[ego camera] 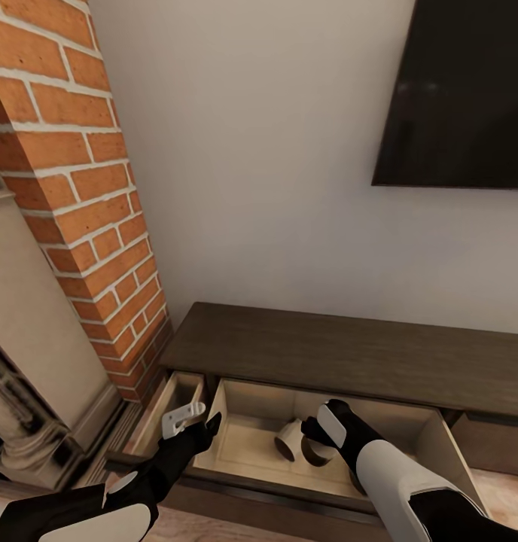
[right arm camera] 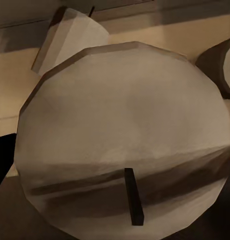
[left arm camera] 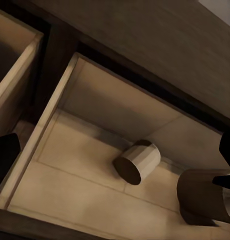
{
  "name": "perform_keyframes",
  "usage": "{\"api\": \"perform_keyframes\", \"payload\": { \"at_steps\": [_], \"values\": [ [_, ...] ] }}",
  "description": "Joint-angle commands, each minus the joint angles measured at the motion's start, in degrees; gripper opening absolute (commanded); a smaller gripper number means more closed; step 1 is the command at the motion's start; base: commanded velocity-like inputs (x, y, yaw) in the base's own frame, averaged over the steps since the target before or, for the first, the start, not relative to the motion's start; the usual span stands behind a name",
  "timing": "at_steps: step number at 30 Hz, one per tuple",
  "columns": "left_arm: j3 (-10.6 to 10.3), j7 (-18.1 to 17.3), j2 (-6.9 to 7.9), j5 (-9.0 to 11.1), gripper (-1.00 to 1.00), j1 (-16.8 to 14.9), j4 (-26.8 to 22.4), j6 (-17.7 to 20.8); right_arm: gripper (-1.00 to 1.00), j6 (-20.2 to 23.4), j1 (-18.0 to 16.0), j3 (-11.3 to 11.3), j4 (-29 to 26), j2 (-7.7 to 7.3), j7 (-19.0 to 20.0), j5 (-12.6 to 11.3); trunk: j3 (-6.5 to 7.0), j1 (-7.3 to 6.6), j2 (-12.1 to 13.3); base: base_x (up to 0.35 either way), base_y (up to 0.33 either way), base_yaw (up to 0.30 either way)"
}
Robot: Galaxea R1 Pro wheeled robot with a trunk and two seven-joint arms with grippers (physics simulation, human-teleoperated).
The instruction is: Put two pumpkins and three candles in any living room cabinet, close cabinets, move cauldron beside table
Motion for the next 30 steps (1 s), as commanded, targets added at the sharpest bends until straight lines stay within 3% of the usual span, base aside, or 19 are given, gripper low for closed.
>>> {"api": "perform_keyframes", "payload": {
  "at_steps": [1, 7, 25, 30],
  "values": [
    [-0.13, 0.12, 0.02, 0.21, 1.00, -0.10, -0.07, -0.24, -1.00, 0.20, -0.02, 0.47, -0.10, -0.03, -0.44, -0.66, -0.06, 0.00, -0.03, 0.025, 0.000, 0.000],
    [-0.04, 0.10, -0.05, 0.13, 1.00, -0.10, -0.07, -0.30, -1.00, 0.29, -0.02, 0.47, -0.11, -0.01, -0.59, -0.66, -0.06, 0.00, -0.03, 0.004, 0.000, 0.000],
    [0.11, 0.09, -0.01, 0.13, 1.00, -0.10, -0.07, -0.30, -1.00, 0.23, -0.02, 0.47, -0.11, -0.01, -0.44, -0.72, -3.29, 3.95, -7.25, 0.000, 0.000, 0.000],
    [0.11, 0.09, -0.02, 0.15, 1.00, -0.10, -0.07, -0.30, -1.00, 0.29, -0.02, 0.47, 0.27, -0.03, -0.40, -0.70, -3.29, 3.95, -7.25, 0.000, 0.000, 0.000]
  ]
}}
